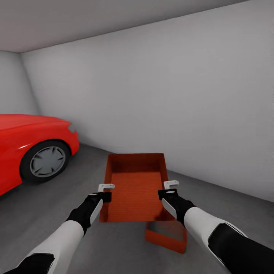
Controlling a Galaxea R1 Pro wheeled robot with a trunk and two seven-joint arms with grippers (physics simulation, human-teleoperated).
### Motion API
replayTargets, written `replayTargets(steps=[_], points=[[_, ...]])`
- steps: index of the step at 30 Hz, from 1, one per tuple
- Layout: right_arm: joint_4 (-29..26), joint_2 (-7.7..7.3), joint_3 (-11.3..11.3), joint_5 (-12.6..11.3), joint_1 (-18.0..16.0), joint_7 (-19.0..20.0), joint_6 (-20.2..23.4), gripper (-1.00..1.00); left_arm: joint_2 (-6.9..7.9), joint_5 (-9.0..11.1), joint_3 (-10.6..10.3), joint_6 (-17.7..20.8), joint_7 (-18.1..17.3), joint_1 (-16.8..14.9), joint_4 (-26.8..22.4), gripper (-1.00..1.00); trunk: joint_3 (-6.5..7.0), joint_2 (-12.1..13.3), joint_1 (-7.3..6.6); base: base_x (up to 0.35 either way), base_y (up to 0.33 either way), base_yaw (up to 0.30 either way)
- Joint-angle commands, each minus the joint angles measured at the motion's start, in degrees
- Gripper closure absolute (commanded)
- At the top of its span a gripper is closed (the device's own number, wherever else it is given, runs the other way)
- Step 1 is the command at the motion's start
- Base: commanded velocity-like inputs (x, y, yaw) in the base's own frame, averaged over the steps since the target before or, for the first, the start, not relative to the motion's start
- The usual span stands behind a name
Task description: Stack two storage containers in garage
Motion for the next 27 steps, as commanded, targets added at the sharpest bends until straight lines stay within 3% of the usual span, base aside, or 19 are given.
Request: replayTargets(steps=[1, 27], points=[[-0.14, -1.49, -1.03, 1.79, -0.13, -0.91, -3.02, 1.0, 0.03, 0.6, -0.26, 0.33, 0.5, 0.04, 0.02, 1.0, -0.14, -0.14, 0.07, 0.305, 0.195, -0.282], [-0.14, -1.49, -1.03, 1.79, -0.13, -0.89, -3.02, 1.0, -0.04, 0.6, -0.35, 0.33, 0.5, 0.04, 0.02, 1.0, -0.14, -0.14, 0.07, 0.304, 0.195, -0.282]])
